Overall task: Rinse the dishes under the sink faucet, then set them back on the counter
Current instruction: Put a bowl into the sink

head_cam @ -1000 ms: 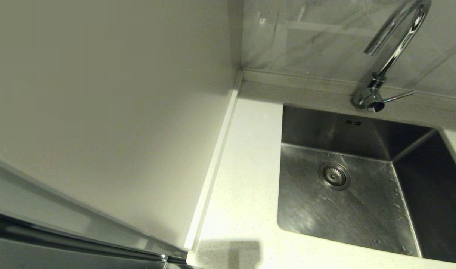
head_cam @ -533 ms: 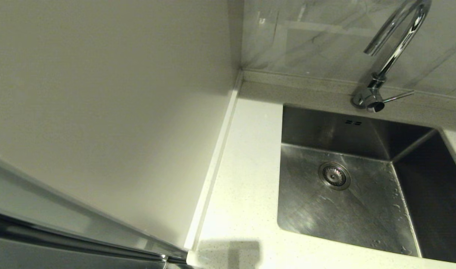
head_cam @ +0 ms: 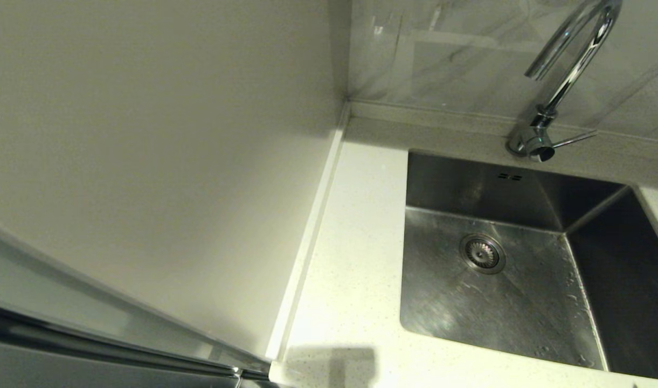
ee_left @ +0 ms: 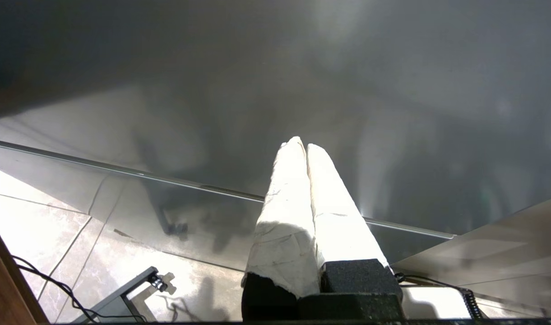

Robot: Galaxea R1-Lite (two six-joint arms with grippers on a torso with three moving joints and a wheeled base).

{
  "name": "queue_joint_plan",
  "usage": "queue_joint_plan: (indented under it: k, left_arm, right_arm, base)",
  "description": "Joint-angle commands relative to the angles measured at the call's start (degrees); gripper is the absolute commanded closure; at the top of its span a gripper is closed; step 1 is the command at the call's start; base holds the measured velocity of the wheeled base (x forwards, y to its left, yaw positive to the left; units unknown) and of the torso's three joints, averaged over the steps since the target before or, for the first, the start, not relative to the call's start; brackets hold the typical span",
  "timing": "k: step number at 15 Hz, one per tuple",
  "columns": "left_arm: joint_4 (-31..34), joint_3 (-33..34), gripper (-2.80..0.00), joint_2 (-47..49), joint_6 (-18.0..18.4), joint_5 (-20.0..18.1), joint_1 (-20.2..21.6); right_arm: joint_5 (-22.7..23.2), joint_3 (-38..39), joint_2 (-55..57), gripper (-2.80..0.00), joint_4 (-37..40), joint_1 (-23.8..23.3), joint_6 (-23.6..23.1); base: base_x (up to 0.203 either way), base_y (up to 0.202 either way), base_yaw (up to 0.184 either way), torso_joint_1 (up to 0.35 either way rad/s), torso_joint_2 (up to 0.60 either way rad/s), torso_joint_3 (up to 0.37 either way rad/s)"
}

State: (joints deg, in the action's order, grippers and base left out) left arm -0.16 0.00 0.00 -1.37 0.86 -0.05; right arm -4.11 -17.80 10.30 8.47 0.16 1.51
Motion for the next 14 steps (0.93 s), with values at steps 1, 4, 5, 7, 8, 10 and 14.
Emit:
queue_joint_plan:
  k: [1, 4, 5, 7, 8, 10, 14]
  left_arm:
    - [-0.02, 0.0, 0.0, -0.18, -0.03, 0.02, -0.02]
    - [-0.02, 0.0, 0.0, -0.18, -0.04, 0.02, 0.05]
    - [-0.02, 0.0, 0.0, -0.19, -0.04, 0.02, 0.03]
    - [-0.02, 0.0, 0.0, -0.18, -0.04, 0.02, 0.05]
    - [-0.02, 0.0, 0.0, -0.18, -0.01, 0.02, -0.04]
    - [-0.02, 0.0, 0.0, -0.18, -0.04, 0.02, 0.02]
    - [-0.02, 0.0, 0.0, -0.18, -0.03, 0.03, -0.04]
  right_arm:
    - [-1.58, -9.24, 14.32, 0.0, 0.41, 0.01, -0.11]
    - [-7.97, -26.69, 33.22, 0.0, 5.88, -0.06, -3.44]
    - [-9.85, -34.22, 38.74, 0.0, 9.56, -0.08, -4.89]
    - [-12.02, -47.49, 49.1, 0.0, 16.19, -0.85, -7.95]
    - [-12.63, -54.01, 54.17, 0.0, 18.33, -2.0, -9.85]
    - [-13.42, -64.32, 63.43, 0.0, 20.88, -4.86, -13.51]
    - [-8.25, -74.6, 75.23, 0.0, 23.52, -23.4, -18.55]
  base:
    - [0.0, 0.0, 0.0, 0.0, 0.0, 0.0]
    - [0.0, 0.0, 0.0, 0.0, 0.0, 0.0]
    - [0.0, 0.0, 0.0, 0.0, 0.0, 0.0]
    - [0.0, 0.0, 0.0, 0.0, 0.0, 0.0]
    - [0.0, 0.0, 0.0, 0.0, 0.0, 0.0]
    - [0.0, 0.0, 0.0, 0.0, 0.0, 0.0]
    - [0.0, 0.0, 0.0, 0.0, 0.0, 0.0]
